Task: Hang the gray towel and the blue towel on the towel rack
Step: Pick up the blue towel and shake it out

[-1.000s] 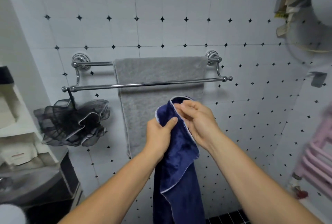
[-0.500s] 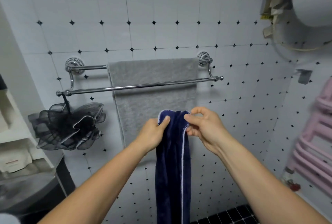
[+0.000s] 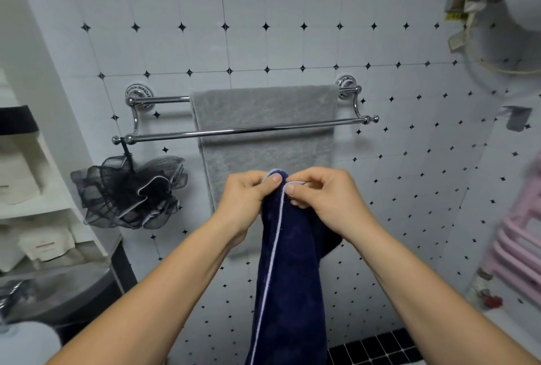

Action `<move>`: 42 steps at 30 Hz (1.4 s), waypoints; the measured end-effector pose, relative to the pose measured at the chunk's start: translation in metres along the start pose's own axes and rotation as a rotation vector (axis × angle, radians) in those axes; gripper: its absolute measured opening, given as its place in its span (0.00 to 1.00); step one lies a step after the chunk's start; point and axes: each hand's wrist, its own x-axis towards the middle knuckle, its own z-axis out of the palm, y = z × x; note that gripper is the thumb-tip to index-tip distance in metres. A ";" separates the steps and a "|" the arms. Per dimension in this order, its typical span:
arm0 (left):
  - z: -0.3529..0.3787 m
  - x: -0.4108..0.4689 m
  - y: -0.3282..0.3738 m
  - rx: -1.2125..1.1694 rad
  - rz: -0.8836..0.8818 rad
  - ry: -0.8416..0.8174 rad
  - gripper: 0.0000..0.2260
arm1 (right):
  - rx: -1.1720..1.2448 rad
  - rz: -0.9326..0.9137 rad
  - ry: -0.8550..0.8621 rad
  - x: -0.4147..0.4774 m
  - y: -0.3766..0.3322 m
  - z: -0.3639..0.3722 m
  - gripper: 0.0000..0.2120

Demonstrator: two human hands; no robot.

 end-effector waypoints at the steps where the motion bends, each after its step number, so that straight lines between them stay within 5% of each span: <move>1: -0.002 -0.002 0.002 0.037 0.011 -0.032 0.10 | -0.072 -0.020 0.027 0.001 0.001 0.001 0.03; 6: -0.014 -0.008 0.010 0.171 0.047 -0.198 0.13 | -0.411 -0.190 0.129 0.001 0.002 0.004 0.06; 10: -0.019 -0.015 0.015 0.210 0.061 -0.365 0.10 | -0.418 -0.217 0.136 0.005 -0.003 0.000 0.07; 15: -0.012 -0.015 0.018 0.383 0.113 -0.224 0.05 | -0.373 -0.224 0.113 0.004 -0.003 0.007 0.07; 23: -0.009 -0.012 0.019 0.404 0.096 -0.221 0.06 | -0.208 -0.165 0.060 0.007 0.010 0.006 0.08; 28: -0.018 -0.005 0.019 0.246 0.101 -0.080 0.07 | -0.406 0.089 -0.184 -0.034 0.090 -0.011 0.24; 33: -0.049 0.013 0.022 0.242 0.110 0.060 0.06 | -0.884 0.220 -0.484 -0.070 0.168 -0.051 0.20; 36: -0.069 0.019 0.005 0.328 0.068 0.096 0.09 | -0.871 0.202 -0.360 -0.061 0.167 -0.083 0.12; 42: -0.098 0.011 -0.034 0.414 -0.016 0.315 0.08 | -0.367 0.177 -0.075 -0.029 0.132 -0.119 0.04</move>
